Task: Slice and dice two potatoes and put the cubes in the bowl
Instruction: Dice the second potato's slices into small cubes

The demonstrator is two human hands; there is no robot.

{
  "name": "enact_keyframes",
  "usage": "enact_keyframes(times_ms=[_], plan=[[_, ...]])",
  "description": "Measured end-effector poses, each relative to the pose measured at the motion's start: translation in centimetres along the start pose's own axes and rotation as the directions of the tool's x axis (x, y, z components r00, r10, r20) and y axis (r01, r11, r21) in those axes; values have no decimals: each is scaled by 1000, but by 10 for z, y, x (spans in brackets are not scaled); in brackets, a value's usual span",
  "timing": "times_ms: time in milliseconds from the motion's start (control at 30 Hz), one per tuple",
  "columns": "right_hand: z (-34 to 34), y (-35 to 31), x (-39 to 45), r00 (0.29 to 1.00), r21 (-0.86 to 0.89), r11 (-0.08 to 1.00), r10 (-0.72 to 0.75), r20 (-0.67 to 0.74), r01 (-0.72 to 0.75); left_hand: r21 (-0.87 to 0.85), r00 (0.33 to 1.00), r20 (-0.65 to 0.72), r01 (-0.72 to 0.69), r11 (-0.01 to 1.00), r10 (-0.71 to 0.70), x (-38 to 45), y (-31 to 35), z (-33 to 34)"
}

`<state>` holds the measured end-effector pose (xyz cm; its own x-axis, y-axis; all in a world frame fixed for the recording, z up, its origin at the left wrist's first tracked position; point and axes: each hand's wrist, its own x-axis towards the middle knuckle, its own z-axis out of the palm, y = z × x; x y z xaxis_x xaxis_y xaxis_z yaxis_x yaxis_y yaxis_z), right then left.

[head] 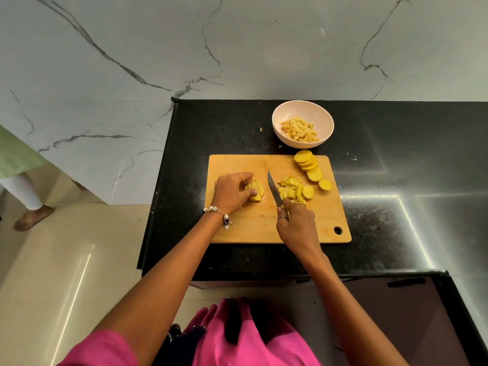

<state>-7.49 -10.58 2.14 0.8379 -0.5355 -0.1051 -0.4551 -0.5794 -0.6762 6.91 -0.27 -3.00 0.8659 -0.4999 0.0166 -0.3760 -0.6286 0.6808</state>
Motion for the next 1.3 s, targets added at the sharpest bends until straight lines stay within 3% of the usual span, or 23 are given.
enact_keyframes(times_ms=[300,500,733,1033,1300], plan=[[0,-1,2,999,16,999,34,21,-34,5,997,-18,69,998,-69,-6,2,-1],[-3,2,3,999,31,999,44,13,-45,132,993,-48,116,984,-110,-6,9,-1],[-4,1,4,999,48,998,37,8,-38,413,984,165,-4,911,-71,8,25,4],[-4,5,4,1000,55,998,27,5,-27,272,992,103,48,961,-79,-2,21,9],[1,8,5,1000,53,998,18,3,-18,293,999,48,-11,956,-3,-3,21,16]])
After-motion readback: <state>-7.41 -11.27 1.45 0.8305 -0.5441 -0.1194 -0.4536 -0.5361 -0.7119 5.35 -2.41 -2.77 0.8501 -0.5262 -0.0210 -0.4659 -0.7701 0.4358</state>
